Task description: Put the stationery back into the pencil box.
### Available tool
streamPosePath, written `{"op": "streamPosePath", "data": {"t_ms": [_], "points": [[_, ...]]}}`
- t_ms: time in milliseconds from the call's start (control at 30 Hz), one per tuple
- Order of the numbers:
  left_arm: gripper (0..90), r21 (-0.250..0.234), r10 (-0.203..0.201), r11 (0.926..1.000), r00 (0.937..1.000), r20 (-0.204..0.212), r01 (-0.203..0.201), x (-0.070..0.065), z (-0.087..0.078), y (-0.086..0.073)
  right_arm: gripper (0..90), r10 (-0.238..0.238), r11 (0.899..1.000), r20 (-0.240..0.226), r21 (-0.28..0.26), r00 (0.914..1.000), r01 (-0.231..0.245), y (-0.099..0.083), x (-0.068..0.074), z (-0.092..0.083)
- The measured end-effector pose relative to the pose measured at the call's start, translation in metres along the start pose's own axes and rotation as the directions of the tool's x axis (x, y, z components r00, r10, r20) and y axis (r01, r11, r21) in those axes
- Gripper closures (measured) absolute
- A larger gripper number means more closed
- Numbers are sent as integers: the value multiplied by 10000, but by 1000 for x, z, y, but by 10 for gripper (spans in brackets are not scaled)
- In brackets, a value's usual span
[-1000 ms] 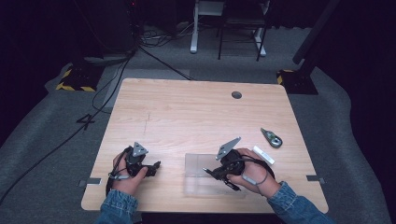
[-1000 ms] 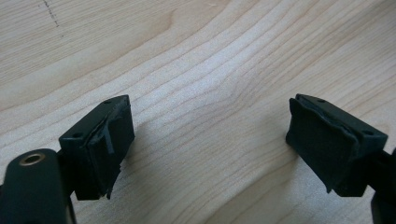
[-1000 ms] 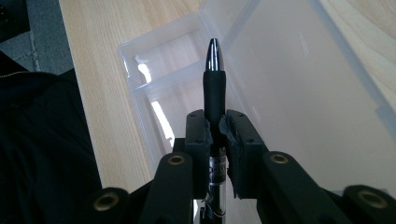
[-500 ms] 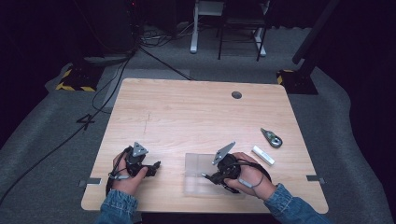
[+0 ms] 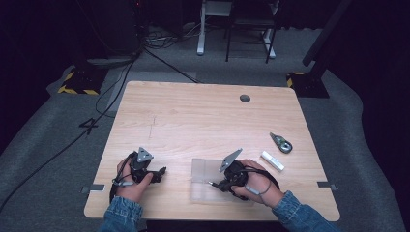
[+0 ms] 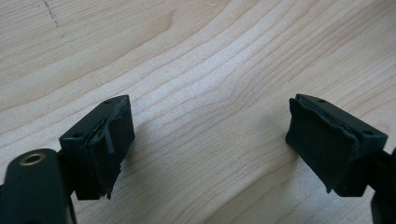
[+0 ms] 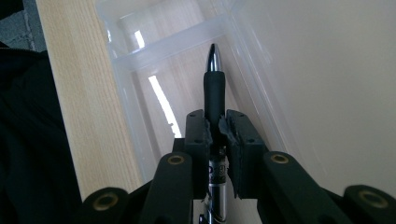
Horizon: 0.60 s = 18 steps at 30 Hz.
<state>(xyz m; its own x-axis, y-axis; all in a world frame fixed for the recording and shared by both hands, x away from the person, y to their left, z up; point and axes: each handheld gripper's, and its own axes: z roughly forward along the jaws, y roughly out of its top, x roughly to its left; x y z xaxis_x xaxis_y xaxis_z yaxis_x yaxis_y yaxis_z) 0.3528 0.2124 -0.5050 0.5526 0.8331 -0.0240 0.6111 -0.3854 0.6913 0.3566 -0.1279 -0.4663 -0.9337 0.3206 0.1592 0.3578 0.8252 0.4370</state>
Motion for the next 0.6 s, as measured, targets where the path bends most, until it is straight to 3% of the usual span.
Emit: {"op": "streamPosePath", "data": {"t_ms": [233,467,567,600], "points": [[150,0,18,10000,10000,-23,-18,0,0,0,779,-126,9999,225,83,9997,124,-2,0,3],[150,2,8,10000,10000,-1,-8,0,0,0,715,-325,9989,482,-326,9983,341,-2,4,-4],[150,3,6,10000,10000,-1,-6,0,0,0,751,-413,9986,523,-306,9978,429,-2,8,-8],[150,3,20,10000,10000,-23,-20,0,0,0,831,-437,9990,396,-16,9983,438,-4,13,-12]]}}
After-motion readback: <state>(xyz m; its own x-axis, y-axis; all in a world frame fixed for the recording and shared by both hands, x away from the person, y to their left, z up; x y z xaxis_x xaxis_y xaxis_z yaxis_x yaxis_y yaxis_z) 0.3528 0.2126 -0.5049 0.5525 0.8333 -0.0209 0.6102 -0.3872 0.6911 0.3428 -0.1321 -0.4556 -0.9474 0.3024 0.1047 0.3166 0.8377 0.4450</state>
